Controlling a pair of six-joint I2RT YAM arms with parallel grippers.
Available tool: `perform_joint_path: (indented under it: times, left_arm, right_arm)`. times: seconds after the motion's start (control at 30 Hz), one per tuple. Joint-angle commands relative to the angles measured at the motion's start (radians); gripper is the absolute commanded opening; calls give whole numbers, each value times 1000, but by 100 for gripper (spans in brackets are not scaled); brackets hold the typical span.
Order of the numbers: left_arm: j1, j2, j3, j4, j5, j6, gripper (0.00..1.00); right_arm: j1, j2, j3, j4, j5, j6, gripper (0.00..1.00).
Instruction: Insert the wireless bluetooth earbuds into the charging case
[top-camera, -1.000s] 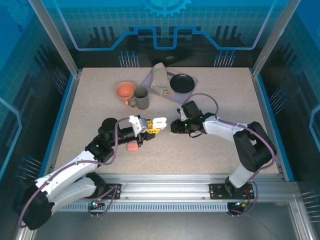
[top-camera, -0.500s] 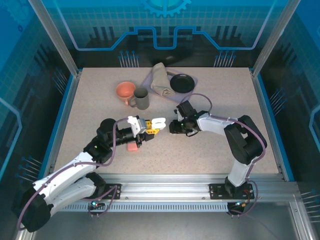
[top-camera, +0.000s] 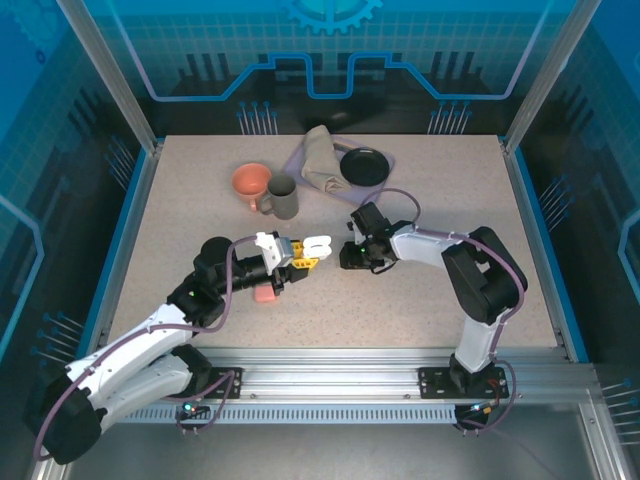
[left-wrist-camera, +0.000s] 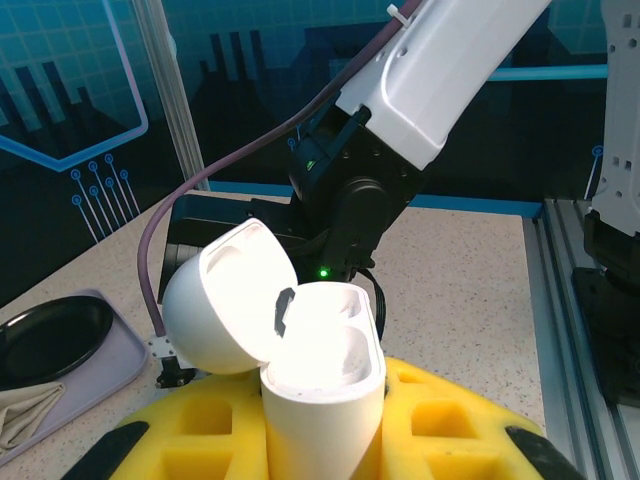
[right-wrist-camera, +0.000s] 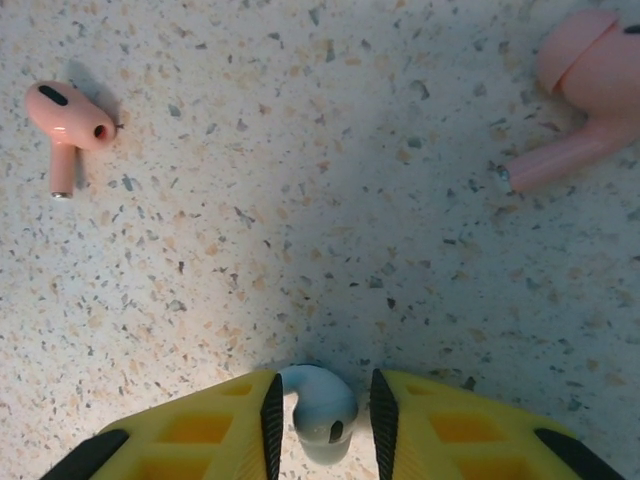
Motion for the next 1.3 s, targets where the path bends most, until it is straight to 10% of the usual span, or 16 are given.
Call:
perform_joint_path:
  times: [0.0, 1.27]
  left_arm:
    - [-5, -16, -11, 3, -10, 2, 0]
    - [-5, 7, -22, -8, -49, -45, 0]
  right_arm:
    - [15, 28, 30, -33, 3, 2, 31]
    - [7, -127, -17, -42, 8, -89, 21]
